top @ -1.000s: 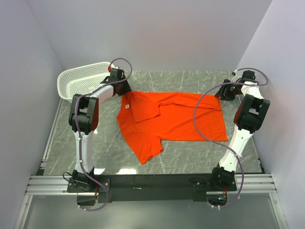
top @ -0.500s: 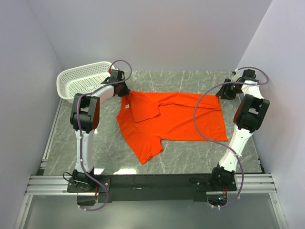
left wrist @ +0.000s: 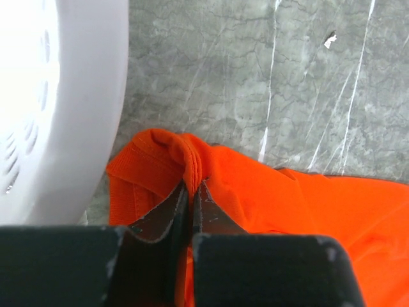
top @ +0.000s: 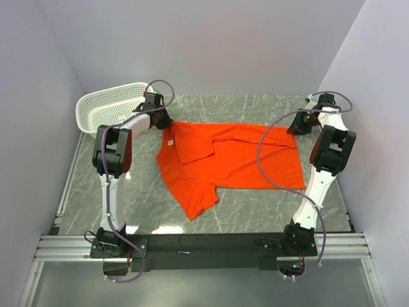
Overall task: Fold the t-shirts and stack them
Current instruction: Fold the tshirt
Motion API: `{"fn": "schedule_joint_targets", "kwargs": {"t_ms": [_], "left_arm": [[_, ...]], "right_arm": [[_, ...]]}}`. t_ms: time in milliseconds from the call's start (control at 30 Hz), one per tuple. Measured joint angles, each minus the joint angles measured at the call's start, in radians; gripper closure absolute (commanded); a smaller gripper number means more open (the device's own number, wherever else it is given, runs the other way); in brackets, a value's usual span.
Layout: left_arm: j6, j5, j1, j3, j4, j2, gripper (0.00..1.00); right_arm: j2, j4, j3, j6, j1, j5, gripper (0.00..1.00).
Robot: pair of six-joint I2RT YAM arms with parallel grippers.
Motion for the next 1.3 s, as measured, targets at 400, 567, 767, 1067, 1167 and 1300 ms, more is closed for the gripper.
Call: {"fn": "schedule_joint_targets", "kwargs": {"t_ms": [400,567,767,1067,1167,1300], "left_arm": [[0.009,0.02,0.02,0.042,-0.002,0.003,1.0],[0.021,0.027,0.032,0.09,-0.01,0.03,1.0],[0.034,0.034,0.032,0.135,-0.028,0.067,0.9],[0.054,0.031,0.035,0.167,-0.016,0.08,0.57],[0.058,0.034,0.035,0.117,0.017,0.04,0.56],[0.062,0.051,0.035,-0.019,0.066,-0.096,0.56]], "right_arm": [[0.021,-0.066,0.158,-0.022,0.0,0.061,1.0],[0.066,-0.064,0.231,-0.031,0.0,0.085,1.0],[0.103,-0.066,0.232,-0.032,0.002,0.11,0.85],[0.099,-0.041,0.223,-0.054,0.002,0.201,0.52],[0.06,-0.017,0.162,-0.079,0.001,0.228,0.45],[-0.056,0.014,-0.007,-0.145,0.001,0.237,0.42]]}}
